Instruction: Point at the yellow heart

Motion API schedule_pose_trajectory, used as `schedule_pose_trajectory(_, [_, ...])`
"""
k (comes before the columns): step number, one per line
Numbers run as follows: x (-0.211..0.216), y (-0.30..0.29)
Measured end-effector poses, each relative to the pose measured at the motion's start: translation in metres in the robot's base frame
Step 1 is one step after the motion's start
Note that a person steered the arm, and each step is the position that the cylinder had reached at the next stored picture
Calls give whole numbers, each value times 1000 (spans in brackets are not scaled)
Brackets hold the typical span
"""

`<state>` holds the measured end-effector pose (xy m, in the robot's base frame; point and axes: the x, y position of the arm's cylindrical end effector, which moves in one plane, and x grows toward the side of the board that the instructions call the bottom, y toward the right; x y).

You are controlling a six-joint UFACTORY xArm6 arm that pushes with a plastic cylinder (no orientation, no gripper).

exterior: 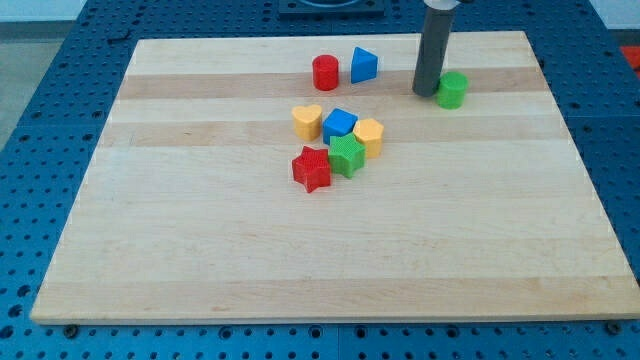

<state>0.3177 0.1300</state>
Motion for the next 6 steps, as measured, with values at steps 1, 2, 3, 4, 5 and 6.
schedule_pose_trajectory(1, [6, 12])
schedule_pose_trajectory(2, [7, 22])
schedule_pose_trajectory(3, [1, 8])
schedule_pose_trajectory(4, [-10, -38])
schedule_pose_trajectory(5, [-11, -92])
schedule_pose_trajectory(6, [5, -144])
